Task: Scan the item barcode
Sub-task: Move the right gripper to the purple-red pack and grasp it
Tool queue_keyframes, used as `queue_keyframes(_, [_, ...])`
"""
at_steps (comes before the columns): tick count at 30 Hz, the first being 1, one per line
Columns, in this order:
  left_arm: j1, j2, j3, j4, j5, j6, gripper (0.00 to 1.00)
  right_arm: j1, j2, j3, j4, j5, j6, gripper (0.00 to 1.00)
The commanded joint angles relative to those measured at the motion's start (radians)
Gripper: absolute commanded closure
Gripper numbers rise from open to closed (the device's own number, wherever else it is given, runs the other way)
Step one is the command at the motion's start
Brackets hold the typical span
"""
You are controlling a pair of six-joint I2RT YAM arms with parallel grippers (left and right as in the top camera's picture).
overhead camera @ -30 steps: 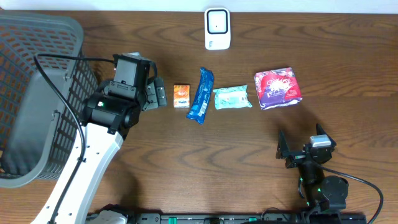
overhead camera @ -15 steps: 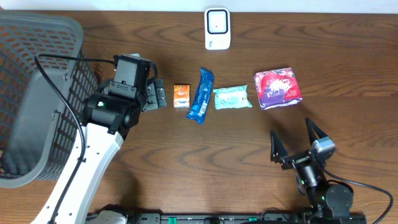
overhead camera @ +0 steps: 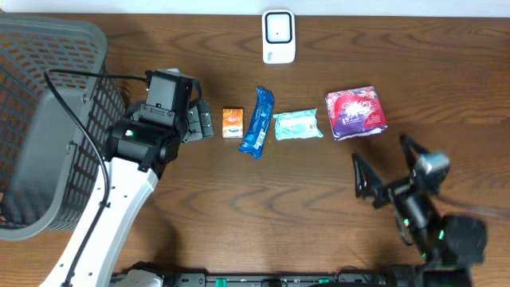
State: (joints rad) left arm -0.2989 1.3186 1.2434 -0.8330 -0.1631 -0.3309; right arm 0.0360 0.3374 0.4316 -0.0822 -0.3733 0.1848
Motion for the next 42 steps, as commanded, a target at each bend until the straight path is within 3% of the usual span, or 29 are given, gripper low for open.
queue_keyframes(1, [0.002, 0.004, 0.004, -0.004, -0.006, 0.020, 0.02, -0.022, 0.323, 0.315, -0.240, 0.039, -0.190, 0.01])
queue_keyframes(5, [0.002, 0.004, 0.004, -0.004, -0.006, 0.020, 0.02, -0.056, 0.684, 0.685, -0.605, 0.047, -0.244, 0.01])
queue_keyframes(11, [0.002, 0.004, 0.004, -0.004, -0.006, 0.020, 0.02, -0.061, 1.043, 1.040, -0.903, -0.181, -0.243, 0.01])
queue_keyframes(17, [0.002, 0.004, 0.004, -0.004, -0.006, 0.020, 0.02, -0.126, 1.233, 1.075, -0.855, -0.002, -0.026, 0.01])
queue_keyframes(22, [0.002, 0.004, 0.004, -0.004, -0.006, 0.020, 0.02, -0.221, 1.358, 1.079, -0.816, -0.082, -0.115, 0.01])
queue_keyframes(30, [0.002, 0.004, 0.004, -0.004, -0.006, 0.020, 0.02, -0.267, 1.651, 1.250, -1.015, -0.131, -0.262, 0.01])
queue_keyframes(35, [0.002, 0.004, 0.004, -0.004, -0.006, 0.020, 0.02, -0.266, 1.778, 1.342, -1.018, -0.126, -0.334, 0.01])
queue_keyframes(38, [0.002, 0.004, 0.004, -0.004, -0.006, 0.020, 0.02, -0.269, 1.810, 1.347, -0.959, -0.126, -0.333, 0.06])
queue_keyframes(42, [0.002, 0.004, 0.004, -0.004, -0.006, 0.020, 0.02, -0.272, 1.851, 1.347, -0.918, -0.157, -0.333, 0.26])
